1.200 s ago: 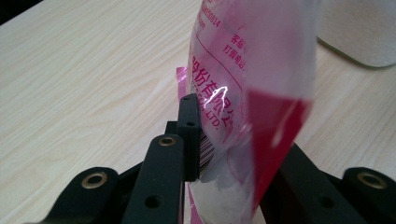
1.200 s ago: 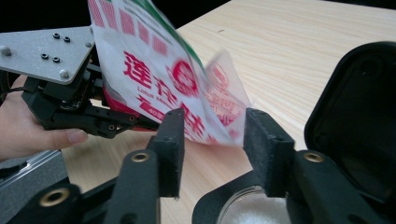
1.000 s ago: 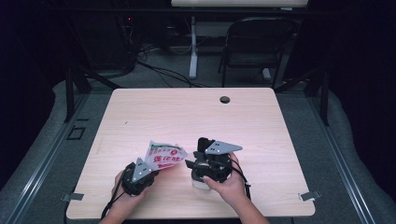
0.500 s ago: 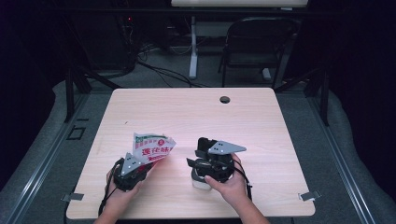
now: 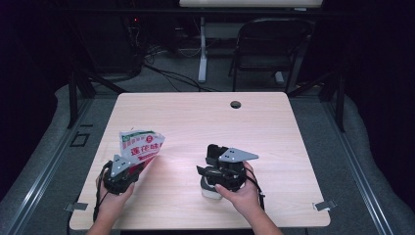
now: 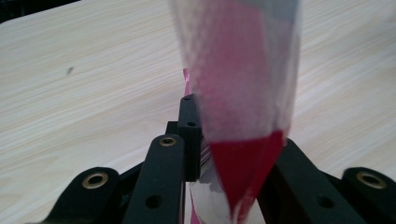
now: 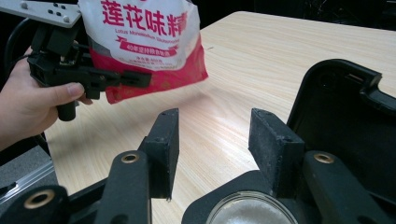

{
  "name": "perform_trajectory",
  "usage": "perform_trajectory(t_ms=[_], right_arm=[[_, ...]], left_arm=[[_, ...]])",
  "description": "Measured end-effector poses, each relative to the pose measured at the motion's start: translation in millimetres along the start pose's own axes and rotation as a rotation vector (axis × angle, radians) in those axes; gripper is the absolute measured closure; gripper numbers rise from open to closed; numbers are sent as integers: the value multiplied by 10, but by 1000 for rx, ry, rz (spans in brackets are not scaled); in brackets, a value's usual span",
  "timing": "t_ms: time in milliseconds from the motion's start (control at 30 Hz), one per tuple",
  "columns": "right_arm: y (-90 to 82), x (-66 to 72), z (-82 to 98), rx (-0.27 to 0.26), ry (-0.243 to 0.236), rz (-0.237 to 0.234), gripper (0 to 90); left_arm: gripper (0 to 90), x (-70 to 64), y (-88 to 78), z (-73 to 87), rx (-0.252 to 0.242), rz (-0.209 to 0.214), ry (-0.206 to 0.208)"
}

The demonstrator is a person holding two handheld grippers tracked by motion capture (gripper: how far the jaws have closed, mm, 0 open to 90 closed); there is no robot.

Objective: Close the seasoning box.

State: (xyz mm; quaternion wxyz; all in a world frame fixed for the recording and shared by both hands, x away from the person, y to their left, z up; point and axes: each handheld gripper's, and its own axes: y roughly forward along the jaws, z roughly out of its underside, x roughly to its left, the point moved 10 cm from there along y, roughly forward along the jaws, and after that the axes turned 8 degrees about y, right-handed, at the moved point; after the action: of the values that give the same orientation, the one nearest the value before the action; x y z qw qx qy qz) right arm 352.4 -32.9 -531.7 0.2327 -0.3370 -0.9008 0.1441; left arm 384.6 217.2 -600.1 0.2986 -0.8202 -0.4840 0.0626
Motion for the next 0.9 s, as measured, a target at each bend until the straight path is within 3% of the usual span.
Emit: perform_trajectory(t_ms=[300, 633, 900], right_arm=[[19, -19, 11, 5, 4, 7, 531], [-6, -13, 21, 2, 1, 10, 531], [3, -23, 29, 6, 2, 12, 531]], left_arm=[[768, 279, -34, 112, 25, -74, -35], [769, 366, 3, 208, 79, -137, -12], [769, 375, 24, 217, 77, -134, -17]])
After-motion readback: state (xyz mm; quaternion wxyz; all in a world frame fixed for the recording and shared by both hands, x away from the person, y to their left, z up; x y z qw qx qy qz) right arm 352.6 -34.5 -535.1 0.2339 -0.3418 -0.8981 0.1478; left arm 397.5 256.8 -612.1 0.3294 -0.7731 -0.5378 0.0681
